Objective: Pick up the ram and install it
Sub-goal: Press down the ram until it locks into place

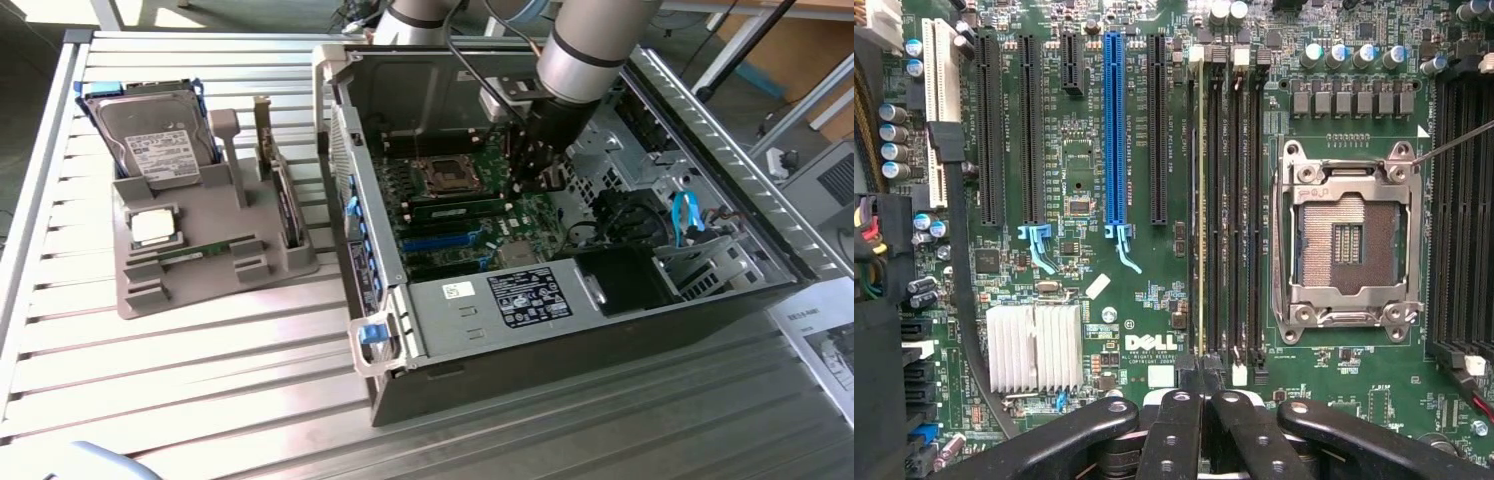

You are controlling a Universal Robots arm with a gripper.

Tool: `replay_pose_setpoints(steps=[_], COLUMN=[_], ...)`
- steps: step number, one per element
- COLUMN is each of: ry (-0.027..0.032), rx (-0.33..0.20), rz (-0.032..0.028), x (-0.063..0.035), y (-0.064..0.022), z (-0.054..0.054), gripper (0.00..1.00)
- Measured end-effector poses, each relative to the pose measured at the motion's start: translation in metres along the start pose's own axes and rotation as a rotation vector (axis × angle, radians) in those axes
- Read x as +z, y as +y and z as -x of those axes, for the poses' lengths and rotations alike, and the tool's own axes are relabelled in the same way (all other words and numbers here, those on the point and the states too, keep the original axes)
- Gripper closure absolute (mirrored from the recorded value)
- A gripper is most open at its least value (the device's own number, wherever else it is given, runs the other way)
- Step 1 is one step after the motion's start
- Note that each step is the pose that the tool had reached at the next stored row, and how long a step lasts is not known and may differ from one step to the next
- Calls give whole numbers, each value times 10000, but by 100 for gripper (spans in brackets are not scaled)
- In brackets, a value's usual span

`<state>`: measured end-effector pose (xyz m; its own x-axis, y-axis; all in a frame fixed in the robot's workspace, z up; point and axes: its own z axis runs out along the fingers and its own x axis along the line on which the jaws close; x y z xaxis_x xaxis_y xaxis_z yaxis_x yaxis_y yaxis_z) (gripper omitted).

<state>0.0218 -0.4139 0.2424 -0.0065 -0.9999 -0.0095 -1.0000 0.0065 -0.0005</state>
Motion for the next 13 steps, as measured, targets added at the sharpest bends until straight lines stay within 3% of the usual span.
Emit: replay_pose_setpoints(steps=[13], ry=[-1], rx=[0], rz=[-11], x=[14], y=[0], z=[27], gripper=[90])
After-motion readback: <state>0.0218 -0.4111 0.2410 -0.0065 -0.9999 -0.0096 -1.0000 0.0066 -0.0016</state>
